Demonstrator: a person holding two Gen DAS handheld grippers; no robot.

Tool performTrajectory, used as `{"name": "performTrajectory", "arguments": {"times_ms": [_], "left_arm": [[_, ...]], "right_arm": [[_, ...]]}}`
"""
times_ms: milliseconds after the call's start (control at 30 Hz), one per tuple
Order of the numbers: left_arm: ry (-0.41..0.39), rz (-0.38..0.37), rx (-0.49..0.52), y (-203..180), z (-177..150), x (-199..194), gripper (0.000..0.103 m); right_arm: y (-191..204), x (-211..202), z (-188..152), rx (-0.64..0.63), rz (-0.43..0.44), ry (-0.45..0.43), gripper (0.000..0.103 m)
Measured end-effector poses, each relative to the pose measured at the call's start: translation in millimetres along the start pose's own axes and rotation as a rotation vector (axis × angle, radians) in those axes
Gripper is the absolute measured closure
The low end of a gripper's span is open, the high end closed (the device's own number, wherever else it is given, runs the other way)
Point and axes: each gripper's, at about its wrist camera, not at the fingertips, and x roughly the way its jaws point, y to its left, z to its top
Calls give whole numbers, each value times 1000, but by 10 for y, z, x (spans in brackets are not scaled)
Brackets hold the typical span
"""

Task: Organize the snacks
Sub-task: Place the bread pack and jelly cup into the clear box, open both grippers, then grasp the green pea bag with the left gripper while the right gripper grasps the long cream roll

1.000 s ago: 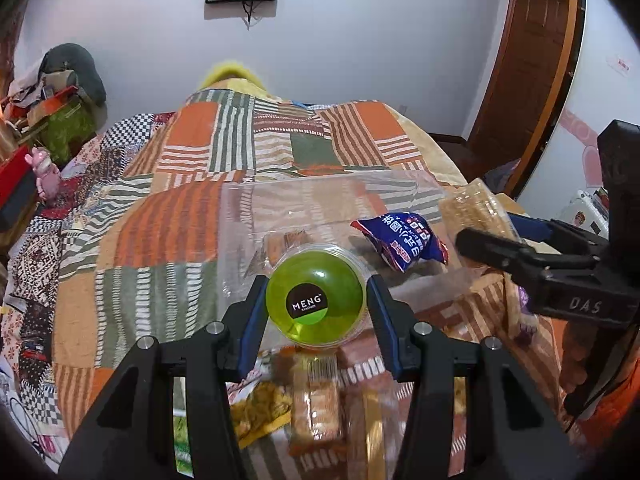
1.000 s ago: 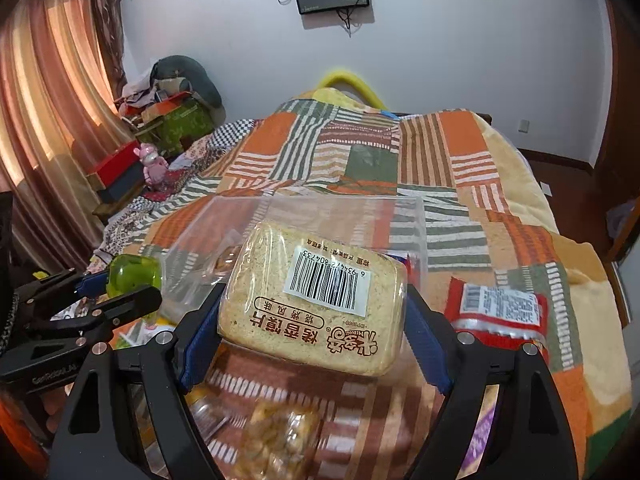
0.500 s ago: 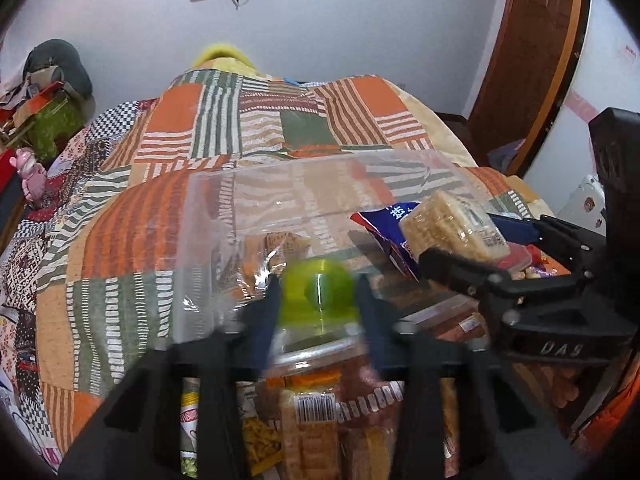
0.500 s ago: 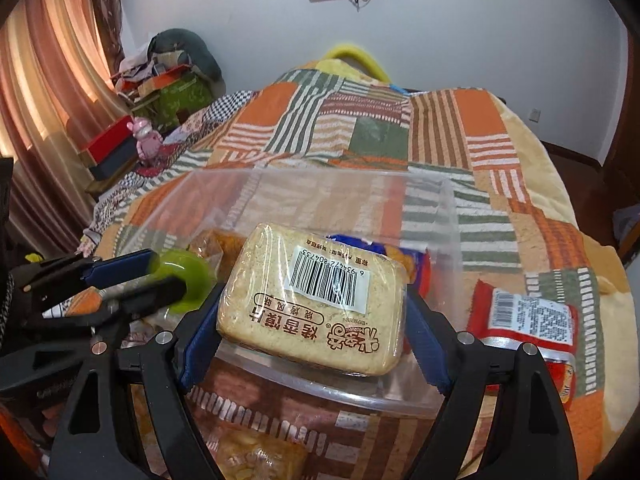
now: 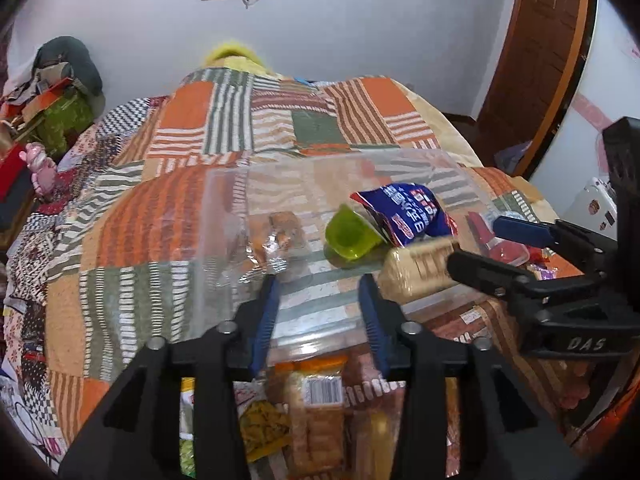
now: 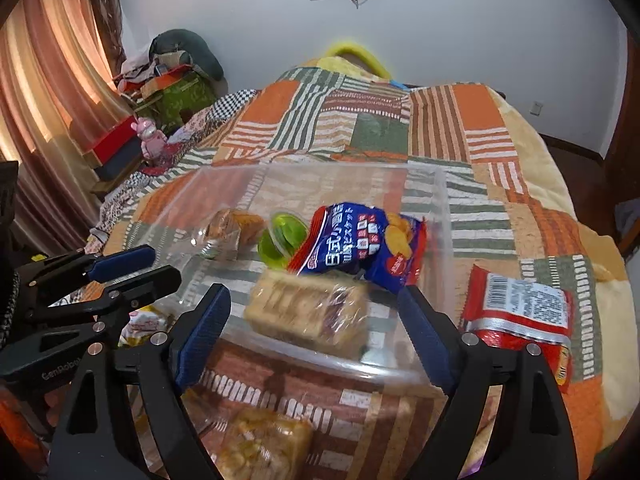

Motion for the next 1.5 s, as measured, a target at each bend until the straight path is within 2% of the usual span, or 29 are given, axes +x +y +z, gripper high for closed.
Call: {"name": "performTrajectory", "arguments": {"times_ms": [67, 300, 467, 567, 833, 1167, 1367, 1500], "left_arm": [[-27, 17, -7, 41, -13, -125, 47], [-74, 79, -15, 222, -83, -521, 32], [-69, 127, -42, 421, -171, -711, 16], [-56, 165, -57, 555, -263, -757, 14], [57, 212, -101, 842, -690, -624, 13], [183, 182, -188, 1040, -1176, -348, 14], [215, 158, -177, 1019, -1274, -232, 23], [237, 159, -170, 995, -1313, -122, 28]], "right_arm": [[2, -97, -5, -5, -6, -15, 18], [-105, -425, -56, 13, -32, -56, 17], [-254, -635, -135, 32, -76, -73, 17], [-343, -722, -207, 52, -100, -74, 17], [-637, -802, -487, 113, -175, -24, 17], [-897, -523, -756, 196, -209, 89, 17], [-972, -287, -817, 275, -137, 138, 18], [-879, -220, -844, 232, -159, 146, 28]]}}
